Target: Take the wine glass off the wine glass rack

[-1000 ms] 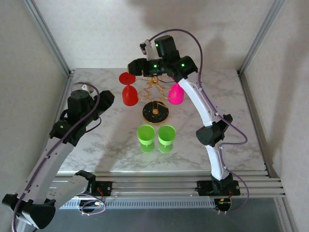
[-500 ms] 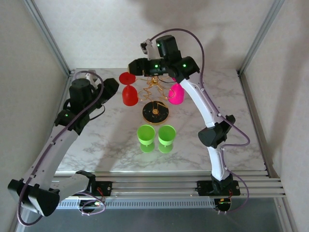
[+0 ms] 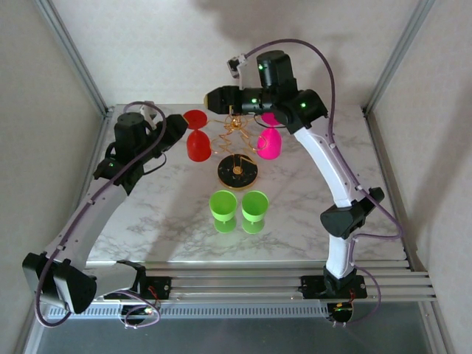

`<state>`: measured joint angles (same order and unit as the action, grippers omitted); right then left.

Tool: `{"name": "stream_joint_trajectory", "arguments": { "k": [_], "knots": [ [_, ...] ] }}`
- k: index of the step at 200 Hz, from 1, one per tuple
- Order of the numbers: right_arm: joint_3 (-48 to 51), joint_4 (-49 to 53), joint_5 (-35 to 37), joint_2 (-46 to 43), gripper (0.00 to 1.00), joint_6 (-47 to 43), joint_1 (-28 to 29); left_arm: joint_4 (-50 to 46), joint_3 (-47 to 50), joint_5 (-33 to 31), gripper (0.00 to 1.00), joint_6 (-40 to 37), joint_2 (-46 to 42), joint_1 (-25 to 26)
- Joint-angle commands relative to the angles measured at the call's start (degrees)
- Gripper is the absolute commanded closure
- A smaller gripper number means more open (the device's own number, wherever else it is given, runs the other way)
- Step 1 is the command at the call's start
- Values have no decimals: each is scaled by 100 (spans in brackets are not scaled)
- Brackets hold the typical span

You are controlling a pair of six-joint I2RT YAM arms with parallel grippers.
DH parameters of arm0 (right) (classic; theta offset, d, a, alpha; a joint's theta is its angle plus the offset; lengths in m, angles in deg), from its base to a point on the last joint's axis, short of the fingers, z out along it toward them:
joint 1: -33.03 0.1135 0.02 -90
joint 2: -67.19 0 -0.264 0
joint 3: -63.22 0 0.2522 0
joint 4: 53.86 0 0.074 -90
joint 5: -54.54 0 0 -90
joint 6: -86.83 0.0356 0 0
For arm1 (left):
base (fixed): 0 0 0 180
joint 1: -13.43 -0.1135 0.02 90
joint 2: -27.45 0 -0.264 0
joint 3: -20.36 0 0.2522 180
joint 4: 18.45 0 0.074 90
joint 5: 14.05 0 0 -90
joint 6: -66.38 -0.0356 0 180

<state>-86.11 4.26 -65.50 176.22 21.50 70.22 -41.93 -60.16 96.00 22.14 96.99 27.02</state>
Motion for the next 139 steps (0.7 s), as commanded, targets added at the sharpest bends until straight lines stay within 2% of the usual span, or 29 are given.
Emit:
{"name": "stream_joint_trajectory", "arguments": {
  "k": [1, 57, 139],
  "knots": [
    [126, -121, 14, -145, 48, -98, -36, 316, -162, 178, 52, 61, 50, -75],
    [229, -130, 67, -214, 48, -86, -61, 575, 44, 301, 56, 152, 69, -158],
    [425, -169, 87, -390, 48, -94, -71, 755, 181, 417, 55, 233, 207, -201]
  ]
}}
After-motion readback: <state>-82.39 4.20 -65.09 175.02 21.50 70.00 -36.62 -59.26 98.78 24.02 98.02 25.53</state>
